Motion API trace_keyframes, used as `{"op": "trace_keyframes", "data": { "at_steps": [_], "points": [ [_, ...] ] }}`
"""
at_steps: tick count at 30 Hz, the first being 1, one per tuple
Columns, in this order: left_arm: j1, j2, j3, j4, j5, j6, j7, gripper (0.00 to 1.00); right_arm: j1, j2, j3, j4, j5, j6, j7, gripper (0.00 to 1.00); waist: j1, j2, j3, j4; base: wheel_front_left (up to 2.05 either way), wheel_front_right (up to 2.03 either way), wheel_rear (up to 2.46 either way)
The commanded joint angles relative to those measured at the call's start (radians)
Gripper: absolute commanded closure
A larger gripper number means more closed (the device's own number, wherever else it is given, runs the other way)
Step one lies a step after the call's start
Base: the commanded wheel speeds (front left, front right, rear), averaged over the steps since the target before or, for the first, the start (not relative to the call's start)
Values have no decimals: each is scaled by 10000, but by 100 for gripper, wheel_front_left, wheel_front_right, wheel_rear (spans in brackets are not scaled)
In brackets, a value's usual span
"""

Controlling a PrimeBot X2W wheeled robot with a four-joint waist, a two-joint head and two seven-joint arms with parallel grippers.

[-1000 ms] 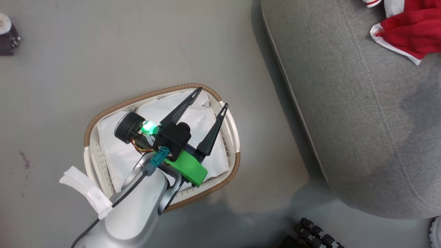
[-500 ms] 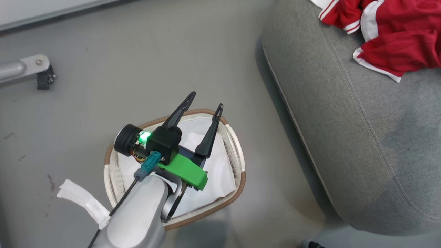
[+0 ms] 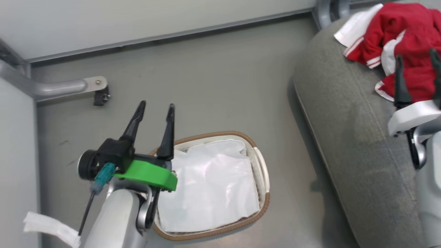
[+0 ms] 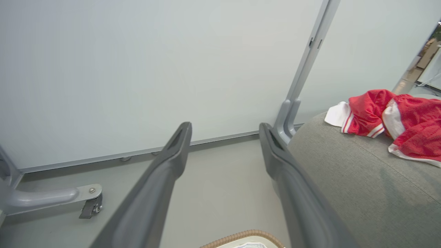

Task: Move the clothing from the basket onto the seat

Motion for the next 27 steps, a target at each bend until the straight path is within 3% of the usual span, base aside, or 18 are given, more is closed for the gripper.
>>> {"op": "trace_keyframes", "data": {
  "at_steps": [1, 12, 27],
  "points": [
    [338, -7, 261, -44, -20, 84, -32, 0, 229, 107, 126, 34, 123, -14, -19, 0, 0, 0, -785, 867, 0, 0, 0],
    [1589, -32, 1396, 363, -232, 447, -21, 0, 1706, 1219, 414, -45, 704, -14, -19, 0, 0, 0, -1640, 1882, 0, 0, 0],
    [2825, -25, 2044, 624, -470, 317, -21, 0, 3892, 1571, 1141, -1017, 1874, -14, -19, 0, 0, 0, -2288, 1675, 0, 0, 0]
  ]
}}
